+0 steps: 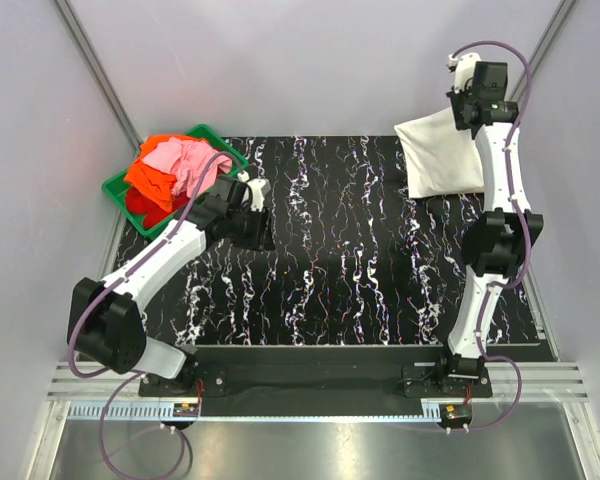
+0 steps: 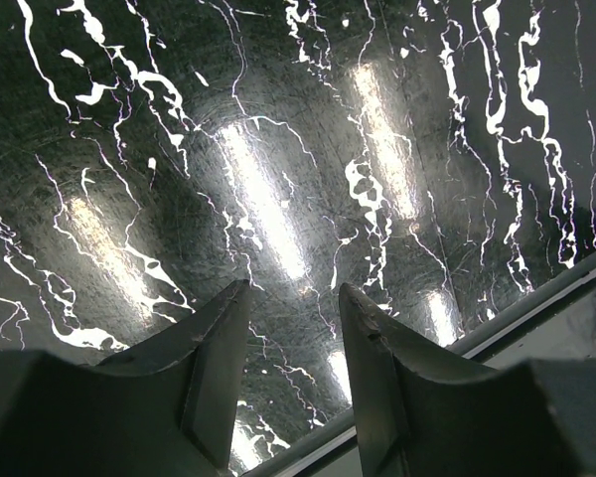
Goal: Fold and stack the t-shirts
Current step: Neatly place the folded tshirt to the corner, then reset both grippers
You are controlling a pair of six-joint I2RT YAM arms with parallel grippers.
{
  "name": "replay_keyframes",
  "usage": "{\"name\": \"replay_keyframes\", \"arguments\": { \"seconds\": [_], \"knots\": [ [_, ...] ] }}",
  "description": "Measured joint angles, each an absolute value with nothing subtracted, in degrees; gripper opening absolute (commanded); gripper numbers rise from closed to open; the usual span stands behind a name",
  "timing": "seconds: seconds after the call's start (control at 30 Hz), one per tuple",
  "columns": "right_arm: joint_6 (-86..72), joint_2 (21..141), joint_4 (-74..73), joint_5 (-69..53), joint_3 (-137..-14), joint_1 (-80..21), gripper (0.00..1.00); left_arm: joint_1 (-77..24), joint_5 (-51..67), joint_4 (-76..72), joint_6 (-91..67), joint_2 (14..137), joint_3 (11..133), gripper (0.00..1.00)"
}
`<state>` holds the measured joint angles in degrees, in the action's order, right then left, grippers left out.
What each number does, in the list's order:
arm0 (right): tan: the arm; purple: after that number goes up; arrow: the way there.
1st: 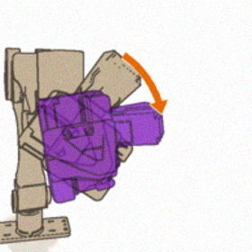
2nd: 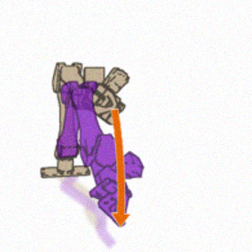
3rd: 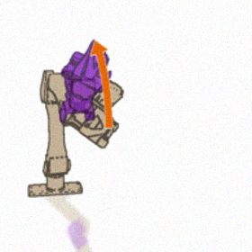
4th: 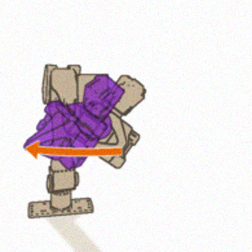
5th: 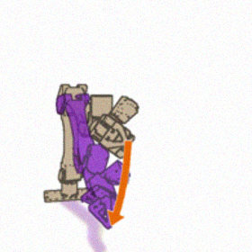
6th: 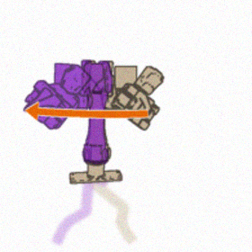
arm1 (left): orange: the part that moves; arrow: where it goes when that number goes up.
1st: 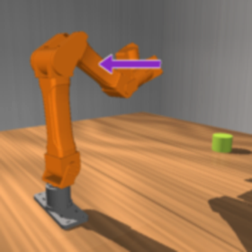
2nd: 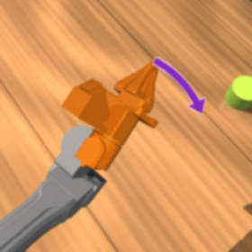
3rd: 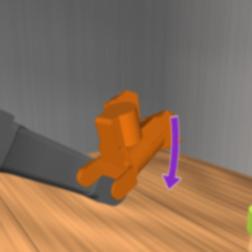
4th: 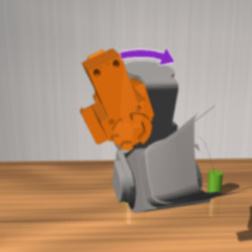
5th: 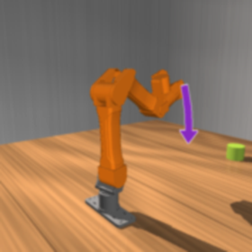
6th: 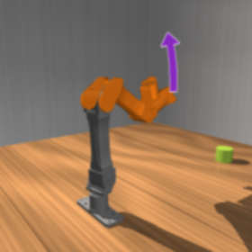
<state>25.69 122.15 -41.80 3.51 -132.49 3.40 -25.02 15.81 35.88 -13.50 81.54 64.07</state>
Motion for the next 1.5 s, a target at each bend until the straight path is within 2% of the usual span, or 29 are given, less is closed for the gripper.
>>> {"name": "replay_keyframes", "arguments": {
  "seconds": [0.2,0.43,0.7,0.83,0.87,0.93,0.97,1.0,1.27,1.3,1.5],
  "knots": [
    [27.3,129.8,-42.2,3.4,-140.7,6.0,0.0,-25.0,15.9,35.9,-13.4,82.9,64.1,0.46],
    [30.8,145.5,-41.7,3.6,-157.7,6.9,0.0,-25.0,15.8,35.9,-13.3,83.6,64.1,0.46],
    [33.2,150.0,-33.6,1.4,-158.0,10.6,0.0,-25.0,15.8,35.9,-13.1,85.6,64.1,0.46],
    [33.1,150.5,-28.9,-0.6,-157.2,12.7,0.13,-25.0,15.7,35.9,-12.8,85.7,64.1,0.47],
    [32.8,150.8,-27.5,-1.0,-157.1,13.1,0.42,-25.0,15.6,36.0,-12.6,85.7,64.1,0.47],
    [31.8,151.3,-23.6,-1.7,-155.9,13.6,0.8,-25.0,15.4,36.0,-12.4,85.7,64.1,0.48],
    [31.5,151.5,-21.7,-1.8,-155.0,13.7,0.85,-25.0,15.3,36.0,-12.4,85.7,64.1,0.48],
    [31.3,151.9,-19.7,-2.3,-154.4,13.8,0.89,-25.0,15.2,36.0,-12.4,85.7,64.1,0.48],
    [25.5,154.2,-14.3,-3.0,-152.4,13.8,0.96,-25.4,14.6,36.1,-12.4,85.7,64.1,0.49],
    [24.6,153.3,-14.2,-2.6,-151.0,13.7,1.0,-25.5,14.7,36.1,-12.4,85.7,64.1,0.49],
    [13.0,140.4,-21.0,0.7,-137.0,12.6,1.0,-25.5,16.7,36.0,-12.5,84.7,64.3,0.49]
  ]
}}
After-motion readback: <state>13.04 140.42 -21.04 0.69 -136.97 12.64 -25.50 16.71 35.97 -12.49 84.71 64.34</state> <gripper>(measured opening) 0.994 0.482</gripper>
